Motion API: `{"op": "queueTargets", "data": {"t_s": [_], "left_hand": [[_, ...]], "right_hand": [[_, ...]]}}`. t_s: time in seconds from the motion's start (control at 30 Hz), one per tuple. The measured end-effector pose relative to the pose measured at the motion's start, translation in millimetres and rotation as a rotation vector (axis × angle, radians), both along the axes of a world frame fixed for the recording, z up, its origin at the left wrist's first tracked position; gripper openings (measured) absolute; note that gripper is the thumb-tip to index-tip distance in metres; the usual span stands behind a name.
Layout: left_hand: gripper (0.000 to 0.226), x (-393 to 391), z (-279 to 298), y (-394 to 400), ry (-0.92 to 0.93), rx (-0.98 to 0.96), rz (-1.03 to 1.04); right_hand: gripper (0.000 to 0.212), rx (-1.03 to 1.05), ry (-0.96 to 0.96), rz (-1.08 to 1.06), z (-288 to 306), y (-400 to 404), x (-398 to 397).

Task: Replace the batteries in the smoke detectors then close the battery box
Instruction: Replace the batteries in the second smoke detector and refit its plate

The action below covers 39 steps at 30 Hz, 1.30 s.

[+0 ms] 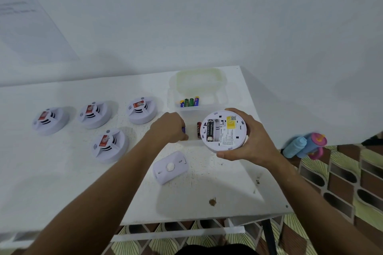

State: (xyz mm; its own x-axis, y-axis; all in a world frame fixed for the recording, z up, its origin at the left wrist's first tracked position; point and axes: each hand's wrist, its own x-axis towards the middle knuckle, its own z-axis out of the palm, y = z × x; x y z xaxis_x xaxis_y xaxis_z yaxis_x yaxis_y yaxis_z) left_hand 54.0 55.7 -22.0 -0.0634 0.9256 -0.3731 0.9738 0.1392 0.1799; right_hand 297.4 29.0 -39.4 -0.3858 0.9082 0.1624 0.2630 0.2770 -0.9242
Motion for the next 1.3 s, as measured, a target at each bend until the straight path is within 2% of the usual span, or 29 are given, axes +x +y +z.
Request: {"op": "queueTargets", "data": {"t_s": [0.1,0.23,0.3,0.4,0.47,0.53,0.63,0.8,0.93,1.0,1.07,1.17,1.23,1.3], "left_hand": [[0.036,4,5,-5,-0.068,0.113,0.102],[0.019,11,20,-18,0.030,0.321,0.156],[0.015,9,33,-25,-0.130,0.399,0.184],[0.010,10,57,-33,-0.588,0.482,0.176],[0.012,12,72,-34,-0.687,0.568,0.128],[0.028,14,83,-34,-0.660,0.532,0.028],[0.040,14,93,-37,-0.532,0.373,-0.128],[0.025,13,96,-42,-0.429,0.342,-0.159],[0.017,10,94,-40,-0.468,0.362,-0.200],[0.022,12,91,-41,-0.476,0.385,-0.187],[0.031,11,84,-44,-0.538,0.450,-0.119],[0.029,10,72,-52,-0.568,0.574,-0.073],[0.041,8,63,-58,-0.590,0.554,-0.117],[0.064,1,58,-64,-0.647,0.460,-0.182]], "right_hand": [[0.099,0.010,0.006,-0.001,2,-1,1],[0.099,0.023,0.012,-0.009,4,0,2],[0.096,0.030,0.019,-0.011,7,0,1],[0.094,0.041,0.032,-0.008,11,2,-3],[0.095,0.053,0.036,-0.002,14,4,-7],[0.094,0.063,0.039,0.006,17,5,-11],[0.094,0.070,0.047,0.014,20,7,-17],[0.099,0.054,0.050,0.027,16,9,-22],[0.102,0.051,0.044,0.037,13,8,-26],[0.102,0.055,0.049,0.046,12,7,-29],[0.102,0.063,0.057,0.052,13,6,-32],[0.100,0.065,0.085,0.061,15,4,-35],[0.097,0.067,0.109,0.071,17,4,-37],[0.092,0.067,0.136,0.082,19,3,-39]]}}
